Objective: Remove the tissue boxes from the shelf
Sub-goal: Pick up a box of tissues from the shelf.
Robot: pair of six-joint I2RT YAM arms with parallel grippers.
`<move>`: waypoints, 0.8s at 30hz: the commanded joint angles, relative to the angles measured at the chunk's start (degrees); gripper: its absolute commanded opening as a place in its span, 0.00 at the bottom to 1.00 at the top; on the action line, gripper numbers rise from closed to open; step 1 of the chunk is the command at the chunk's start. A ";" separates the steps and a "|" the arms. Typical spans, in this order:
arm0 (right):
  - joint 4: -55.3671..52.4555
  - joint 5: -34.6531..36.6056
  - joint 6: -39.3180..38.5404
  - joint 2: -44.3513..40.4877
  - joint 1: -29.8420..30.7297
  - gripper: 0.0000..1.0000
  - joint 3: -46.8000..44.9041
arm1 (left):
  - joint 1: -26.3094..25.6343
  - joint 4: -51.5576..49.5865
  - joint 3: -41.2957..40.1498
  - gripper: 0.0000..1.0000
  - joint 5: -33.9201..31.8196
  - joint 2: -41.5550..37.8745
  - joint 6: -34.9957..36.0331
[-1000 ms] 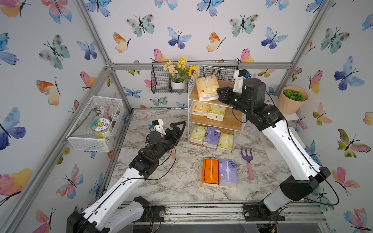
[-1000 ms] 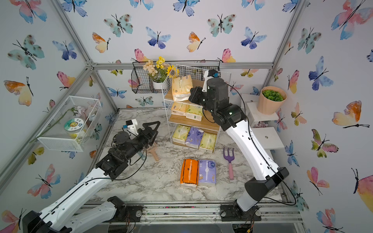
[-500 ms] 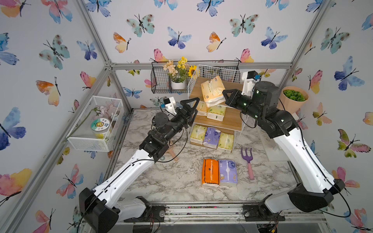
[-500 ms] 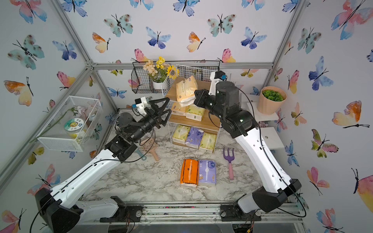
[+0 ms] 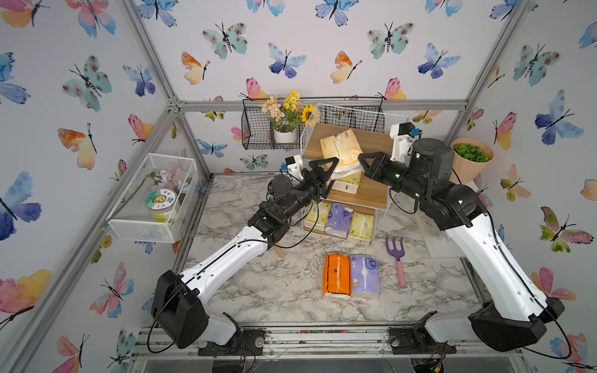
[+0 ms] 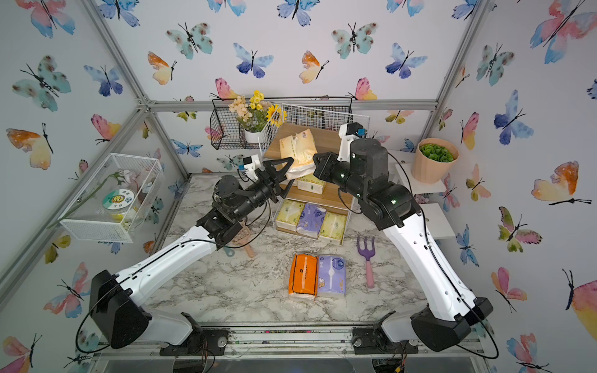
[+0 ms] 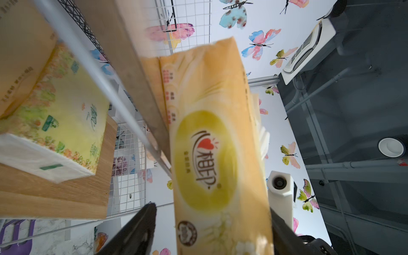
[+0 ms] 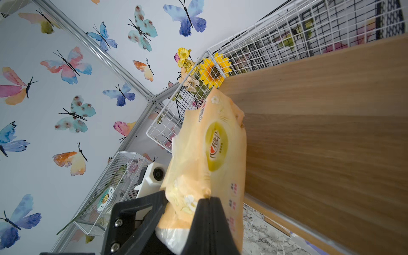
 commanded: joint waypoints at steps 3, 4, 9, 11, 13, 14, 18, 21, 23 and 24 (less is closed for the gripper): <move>-0.60 -1.10 0.66 -1.83 0.04 0.02 -1.38 | -0.11 4.24 2.44 0.56 1.49 1.15 -0.15; -0.70 -1.04 0.73 -1.92 0.04 0.02 -1.63 | -0.22 4.31 2.53 0.52 1.54 1.13 0.01; -0.90 -1.19 0.49 -2.10 0.04 0.04 -1.66 | -0.48 4.14 1.92 0.35 1.37 0.22 0.73; -1.07 -1.21 0.13 -2.01 0.04 0.06 -1.35 | -0.48 3.55 1.65 0.28 1.25 -0.38 1.49; -1.42 -1.46 -0.32 -2.01 0.04 0.09 -1.04 | -0.48 3.05 1.31 0.24 1.21 -1.14 2.37; -1.43 -1.63 -0.58 -2.09 0.04 0.12 -0.95 | -0.48 2.95 1.08 0.22 1.27 -1.49 2.77; 0.24 -3.45 -2.09 -3.18 0.04 0.46 -1.36 | -0.49 2.42 -0.43 0.19 1.85 -3.71 4.58; 4.60 -6.26 -2.79 -4.91 0.04 0.66 -3.63 | -0.35 2.20 -3.20 0.19 1.75 -7.04 6.75; 8.64 -7.87 -2.81 -6.85 0.04 0.79 -6.64 | -0.32 0.38 -5.26 0.18 1.84 -9.83 8.94; 10.83 -8.49 -2.66 -7.93 0.04 0.83 -8.75 | -0.33 -0.65 -6.47 0.18 1.97 -11.48 10.36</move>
